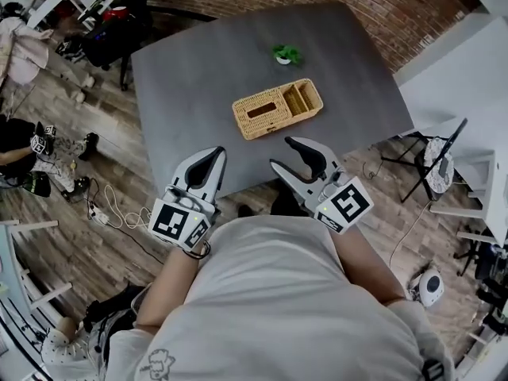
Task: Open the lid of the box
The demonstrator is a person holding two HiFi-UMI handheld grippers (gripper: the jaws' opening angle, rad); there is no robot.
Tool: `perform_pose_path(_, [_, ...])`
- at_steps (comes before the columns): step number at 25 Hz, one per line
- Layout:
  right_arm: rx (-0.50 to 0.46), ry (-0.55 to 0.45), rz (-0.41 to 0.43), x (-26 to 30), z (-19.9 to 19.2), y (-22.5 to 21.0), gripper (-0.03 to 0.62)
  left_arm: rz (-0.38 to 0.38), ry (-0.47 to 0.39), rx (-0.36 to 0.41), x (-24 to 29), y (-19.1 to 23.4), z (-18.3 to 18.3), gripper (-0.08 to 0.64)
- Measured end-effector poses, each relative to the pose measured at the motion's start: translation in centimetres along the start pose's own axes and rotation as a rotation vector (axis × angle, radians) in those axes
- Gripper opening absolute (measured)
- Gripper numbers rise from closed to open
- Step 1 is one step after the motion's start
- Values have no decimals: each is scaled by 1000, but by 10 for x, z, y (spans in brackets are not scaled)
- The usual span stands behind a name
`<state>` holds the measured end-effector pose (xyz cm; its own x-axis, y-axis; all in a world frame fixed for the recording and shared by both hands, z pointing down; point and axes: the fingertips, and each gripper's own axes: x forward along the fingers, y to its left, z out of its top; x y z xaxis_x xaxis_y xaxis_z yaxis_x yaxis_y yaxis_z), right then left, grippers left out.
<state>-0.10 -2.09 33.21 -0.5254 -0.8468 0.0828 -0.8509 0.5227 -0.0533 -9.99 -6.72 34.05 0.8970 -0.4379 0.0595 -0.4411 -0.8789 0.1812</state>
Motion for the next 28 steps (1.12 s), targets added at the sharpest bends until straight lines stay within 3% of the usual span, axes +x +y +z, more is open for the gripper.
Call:
perform_pose_path(16, [-13,-11,327,67,21,-88,204,298,-32,15,58,45,27,11])
perform_pose_path(28, [-55,8,522,71,14,-119,204,469,-41,16,87,37,24,11])
